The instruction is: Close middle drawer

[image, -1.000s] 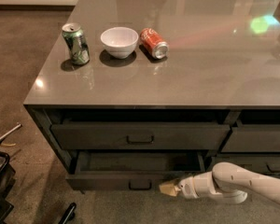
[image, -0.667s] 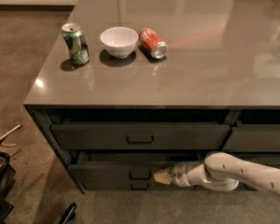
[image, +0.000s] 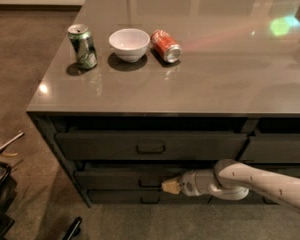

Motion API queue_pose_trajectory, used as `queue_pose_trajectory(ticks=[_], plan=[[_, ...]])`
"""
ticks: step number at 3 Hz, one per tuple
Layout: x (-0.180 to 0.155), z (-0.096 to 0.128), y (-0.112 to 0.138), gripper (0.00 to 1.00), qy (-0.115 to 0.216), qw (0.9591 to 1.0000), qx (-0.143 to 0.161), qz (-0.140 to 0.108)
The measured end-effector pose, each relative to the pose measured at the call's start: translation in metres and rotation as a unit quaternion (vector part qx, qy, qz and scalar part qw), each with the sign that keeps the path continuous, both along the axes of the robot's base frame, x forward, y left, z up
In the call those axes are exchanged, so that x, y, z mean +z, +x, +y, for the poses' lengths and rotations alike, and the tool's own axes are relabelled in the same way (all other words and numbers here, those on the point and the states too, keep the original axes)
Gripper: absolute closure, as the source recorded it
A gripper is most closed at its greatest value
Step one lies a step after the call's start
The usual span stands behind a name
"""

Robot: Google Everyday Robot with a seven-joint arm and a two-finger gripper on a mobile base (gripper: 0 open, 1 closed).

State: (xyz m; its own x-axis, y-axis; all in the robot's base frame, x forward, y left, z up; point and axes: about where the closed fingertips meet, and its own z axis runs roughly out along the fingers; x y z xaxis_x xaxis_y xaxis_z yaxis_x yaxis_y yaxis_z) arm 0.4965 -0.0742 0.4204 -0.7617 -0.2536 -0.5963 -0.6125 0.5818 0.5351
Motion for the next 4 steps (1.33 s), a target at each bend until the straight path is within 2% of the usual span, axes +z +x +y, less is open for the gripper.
queue_pose_trajectory(ticks=[1, 2, 3, 4], plan=[[0.002, 0.012, 0.035, 1.00, 0.007, 0.9998, 0.009, -0.015], [0.003, 0.012, 0.030, 1.00, 0.007, 0.9998, 0.009, -0.015], [0.008, 0.011, 0.030, 1.00, 0.006, 0.9996, 0.000, -0.026], [0.013, -0.011, 0.015, 1.00, -0.011, 0.9983, -0.045, -0.036]])
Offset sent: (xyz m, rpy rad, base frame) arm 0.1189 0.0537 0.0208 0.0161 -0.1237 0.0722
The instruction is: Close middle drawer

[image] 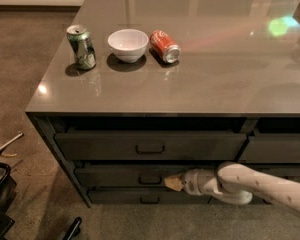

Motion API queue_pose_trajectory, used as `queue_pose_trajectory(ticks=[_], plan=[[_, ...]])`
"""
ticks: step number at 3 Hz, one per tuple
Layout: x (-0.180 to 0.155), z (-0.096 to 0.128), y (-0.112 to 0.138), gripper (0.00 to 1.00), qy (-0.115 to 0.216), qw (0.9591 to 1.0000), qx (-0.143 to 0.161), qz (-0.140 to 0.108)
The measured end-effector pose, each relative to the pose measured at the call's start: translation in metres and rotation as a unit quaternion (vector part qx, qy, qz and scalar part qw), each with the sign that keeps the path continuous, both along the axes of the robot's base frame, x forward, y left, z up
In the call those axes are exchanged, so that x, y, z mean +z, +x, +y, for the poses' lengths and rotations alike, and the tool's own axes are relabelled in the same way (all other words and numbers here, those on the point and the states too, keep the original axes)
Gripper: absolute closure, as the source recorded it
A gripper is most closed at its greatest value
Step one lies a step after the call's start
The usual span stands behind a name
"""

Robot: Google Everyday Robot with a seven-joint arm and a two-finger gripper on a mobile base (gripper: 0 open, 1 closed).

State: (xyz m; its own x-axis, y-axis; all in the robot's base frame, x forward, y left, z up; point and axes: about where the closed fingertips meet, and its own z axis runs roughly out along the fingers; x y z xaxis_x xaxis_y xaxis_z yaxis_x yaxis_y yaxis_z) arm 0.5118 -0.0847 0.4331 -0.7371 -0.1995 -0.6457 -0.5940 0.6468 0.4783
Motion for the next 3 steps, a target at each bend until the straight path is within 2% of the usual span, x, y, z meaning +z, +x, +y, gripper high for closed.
queue_pose_trajectory(ticks=[1, 2, 3], plan=[[0.020, -0.054, -0.034, 1.00, -0.029, 0.9951, -0.093, -0.016], [0.039, -0.117, -0.034, 0.81, -0.051, 0.9857, -0.160, -0.013], [0.031, -0.136, -0.040, 0.58, -0.062, 0.9833, -0.171, -0.005]])
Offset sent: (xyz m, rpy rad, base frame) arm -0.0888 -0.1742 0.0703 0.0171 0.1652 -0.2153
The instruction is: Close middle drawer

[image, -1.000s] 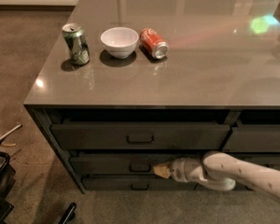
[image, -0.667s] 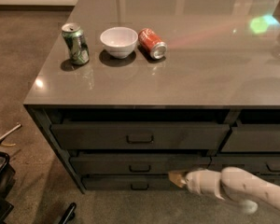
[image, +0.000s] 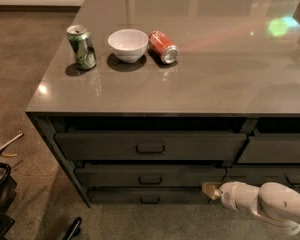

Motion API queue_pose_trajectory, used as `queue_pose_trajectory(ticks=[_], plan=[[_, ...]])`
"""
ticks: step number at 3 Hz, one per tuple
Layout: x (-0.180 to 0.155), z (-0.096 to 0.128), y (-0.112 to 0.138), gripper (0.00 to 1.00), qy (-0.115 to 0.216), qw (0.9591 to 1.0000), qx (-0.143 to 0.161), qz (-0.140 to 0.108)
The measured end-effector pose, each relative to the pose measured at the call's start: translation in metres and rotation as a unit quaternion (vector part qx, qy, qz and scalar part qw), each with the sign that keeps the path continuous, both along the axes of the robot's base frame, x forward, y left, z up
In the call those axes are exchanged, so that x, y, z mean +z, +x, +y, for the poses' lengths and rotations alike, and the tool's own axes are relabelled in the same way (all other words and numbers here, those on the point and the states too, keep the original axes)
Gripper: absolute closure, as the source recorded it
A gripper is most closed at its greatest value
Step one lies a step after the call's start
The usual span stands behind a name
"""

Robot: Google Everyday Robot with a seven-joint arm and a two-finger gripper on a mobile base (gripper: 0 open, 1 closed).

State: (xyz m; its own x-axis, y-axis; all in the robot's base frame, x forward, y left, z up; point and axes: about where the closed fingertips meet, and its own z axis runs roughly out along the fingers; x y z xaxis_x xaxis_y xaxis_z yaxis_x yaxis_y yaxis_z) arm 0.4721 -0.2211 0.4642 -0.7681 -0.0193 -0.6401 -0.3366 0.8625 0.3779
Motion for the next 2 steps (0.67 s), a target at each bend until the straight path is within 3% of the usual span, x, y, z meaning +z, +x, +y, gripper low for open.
queue_pose_trajectory(ticks=[2], plan=[[0.0000, 0.0001, 0.0000, 0.11, 0.000, 1.0000, 0.000, 0.000]])
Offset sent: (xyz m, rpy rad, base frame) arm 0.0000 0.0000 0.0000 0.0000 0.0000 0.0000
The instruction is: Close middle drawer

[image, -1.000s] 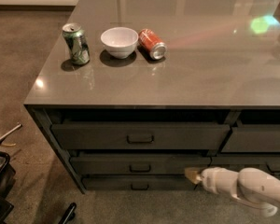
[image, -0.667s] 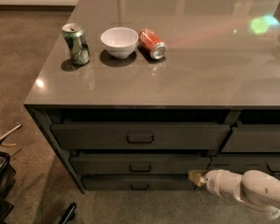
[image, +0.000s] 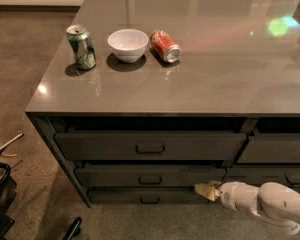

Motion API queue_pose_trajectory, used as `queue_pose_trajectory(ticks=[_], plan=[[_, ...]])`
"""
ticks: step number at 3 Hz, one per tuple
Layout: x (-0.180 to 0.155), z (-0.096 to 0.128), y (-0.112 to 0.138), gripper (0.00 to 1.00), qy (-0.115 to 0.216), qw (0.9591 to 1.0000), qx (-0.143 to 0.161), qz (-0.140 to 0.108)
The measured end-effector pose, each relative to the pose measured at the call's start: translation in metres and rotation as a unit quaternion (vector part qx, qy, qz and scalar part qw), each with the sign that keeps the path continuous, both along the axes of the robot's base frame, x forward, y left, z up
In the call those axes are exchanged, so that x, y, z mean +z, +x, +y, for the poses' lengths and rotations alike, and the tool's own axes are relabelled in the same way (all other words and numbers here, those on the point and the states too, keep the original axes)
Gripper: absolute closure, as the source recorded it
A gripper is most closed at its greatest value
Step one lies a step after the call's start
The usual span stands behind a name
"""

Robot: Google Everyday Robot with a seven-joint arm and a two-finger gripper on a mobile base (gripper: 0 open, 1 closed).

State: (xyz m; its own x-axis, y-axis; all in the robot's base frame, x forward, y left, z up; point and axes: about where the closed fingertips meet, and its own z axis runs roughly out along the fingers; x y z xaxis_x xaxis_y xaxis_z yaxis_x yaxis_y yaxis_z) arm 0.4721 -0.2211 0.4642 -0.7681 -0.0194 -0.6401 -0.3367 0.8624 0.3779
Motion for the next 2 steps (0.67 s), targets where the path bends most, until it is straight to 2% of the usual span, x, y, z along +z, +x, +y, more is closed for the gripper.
queue_pose_trajectory(ticks=[1, 2], plan=[[0.0000, 0.0000, 0.0000, 0.00, 0.000, 1.0000, 0.000, 0.000], [0.0000, 0.0000, 0.0000, 0.00, 0.000, 1.0000, 0.000, 0.000]])
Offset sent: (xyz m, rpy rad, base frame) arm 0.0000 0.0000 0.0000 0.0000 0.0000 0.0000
